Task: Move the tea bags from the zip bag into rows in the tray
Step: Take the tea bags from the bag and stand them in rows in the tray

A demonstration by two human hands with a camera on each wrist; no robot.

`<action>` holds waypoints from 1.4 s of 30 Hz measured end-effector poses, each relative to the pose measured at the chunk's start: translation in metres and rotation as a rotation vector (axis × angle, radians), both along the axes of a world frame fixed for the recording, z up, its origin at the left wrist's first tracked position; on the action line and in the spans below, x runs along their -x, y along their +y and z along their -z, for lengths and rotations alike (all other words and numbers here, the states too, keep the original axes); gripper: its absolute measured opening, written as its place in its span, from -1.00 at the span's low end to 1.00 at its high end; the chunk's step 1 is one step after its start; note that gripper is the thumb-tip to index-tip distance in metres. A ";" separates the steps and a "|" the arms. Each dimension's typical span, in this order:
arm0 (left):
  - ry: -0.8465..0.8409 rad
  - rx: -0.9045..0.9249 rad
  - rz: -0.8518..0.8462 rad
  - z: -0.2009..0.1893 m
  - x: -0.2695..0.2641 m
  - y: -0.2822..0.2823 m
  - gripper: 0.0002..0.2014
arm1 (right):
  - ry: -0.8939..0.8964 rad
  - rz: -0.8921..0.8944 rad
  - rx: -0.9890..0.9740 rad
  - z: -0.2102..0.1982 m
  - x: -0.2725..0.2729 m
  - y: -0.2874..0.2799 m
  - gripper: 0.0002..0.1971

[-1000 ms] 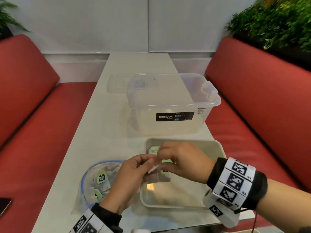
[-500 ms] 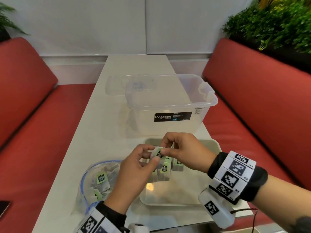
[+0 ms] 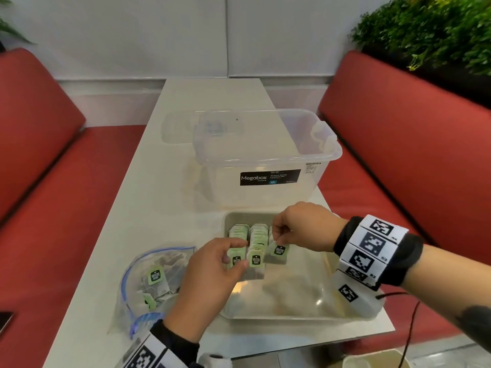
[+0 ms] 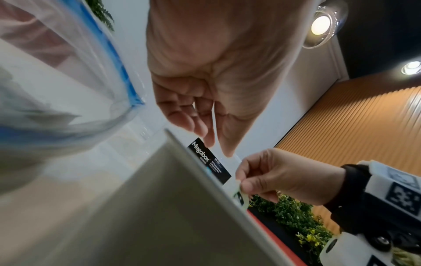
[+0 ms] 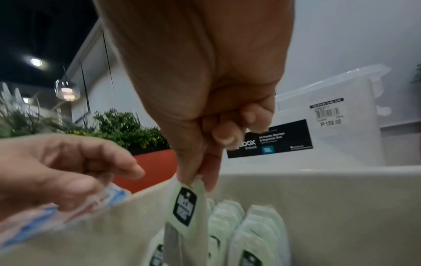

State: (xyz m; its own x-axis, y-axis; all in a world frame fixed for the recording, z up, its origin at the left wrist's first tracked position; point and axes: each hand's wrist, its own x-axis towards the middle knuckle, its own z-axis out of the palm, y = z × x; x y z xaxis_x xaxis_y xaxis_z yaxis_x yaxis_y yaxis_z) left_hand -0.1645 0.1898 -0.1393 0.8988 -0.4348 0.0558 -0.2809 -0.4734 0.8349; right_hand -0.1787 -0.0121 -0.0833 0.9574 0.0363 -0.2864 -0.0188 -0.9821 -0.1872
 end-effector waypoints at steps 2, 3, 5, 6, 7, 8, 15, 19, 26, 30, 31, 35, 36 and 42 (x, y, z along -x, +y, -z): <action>-0.030 -0.045 0.027 0.005 0.000 0.005 -0.69 | 0.055 -0.001 0.071 0.007 -0.005 -0.004 -0.96; -0.042 -0.067 0.041 0.008 0.000 0.007 -0.68 | 0.079 -0.002 0.092 0.011 -0.008 -0.005 -0.95; -0.063 -0.101 0.052 0.011 0.001 0.010 -0.69 | 0.127 -0.005 0.125 0.019 -0.013 -0.006 -0.94; -0.071 -0.116 0.057 0.012 0.002 0.012 -0.70 | 0.145 -0.005 0.140 0.022 -0.015 -0.005 -0.93; -0.078 -0.129 0.064 0.013 0.003 0.013 -0.71 | 0.157 -0.006 0.155 0.025 -0.017 -0.005 -0.92; -0.083 -0.139 0.072 0.014 0.003 0.014 -0.71 | 0.163 -0.005 0.168 0.028 -0.019 -0.004 -0.91; -0.041 -0.308 0.241 0.016 0.005 0.025 -0.66 | 0.154 0.009 0.215 0.035 -0.023 -0.003 -0.88; 0.000 -0.378 0.342 0.016 0.000 0.033 -0.45 | 0.114 -0.024 0.218 0.025 -0.016 -0.009 -0.88; 0.036 -0.418 0.371 0.011 0.001 0.032 -0.51 | 0.429 -0.260 0.244 0.032 0.000 -0.002 -0.62; 0.053 -0.413 0.365 0.009 0.004 0.032 -0.69 | 0.570 -0.387 0.364 0.049 -0.011 0.007 -0.55; 0.047 -0.409 0.364 0.009 0.005 0.032 -0.69 | 0.595 -0.395 0.395 0.053 -0.014 0.008 -0.56; 0.050 -0.399 0.358 0.010 0.007 0.032 -0.70 | 0.624 -0.405 0.439 0.061 -0.021 0.007 -0.58; 0.049 -0.390 0.357 0.011 0.007 0.033 -0.70 | 0.621 -0.408 0.434 0.062 -0.022 0.006 -0.57; 0.038 -0.387 0.347 0.013 0.008 0.033 -0.63 | 0.611 -0.418 0.394 0.059 -0.023 0.004 -0.46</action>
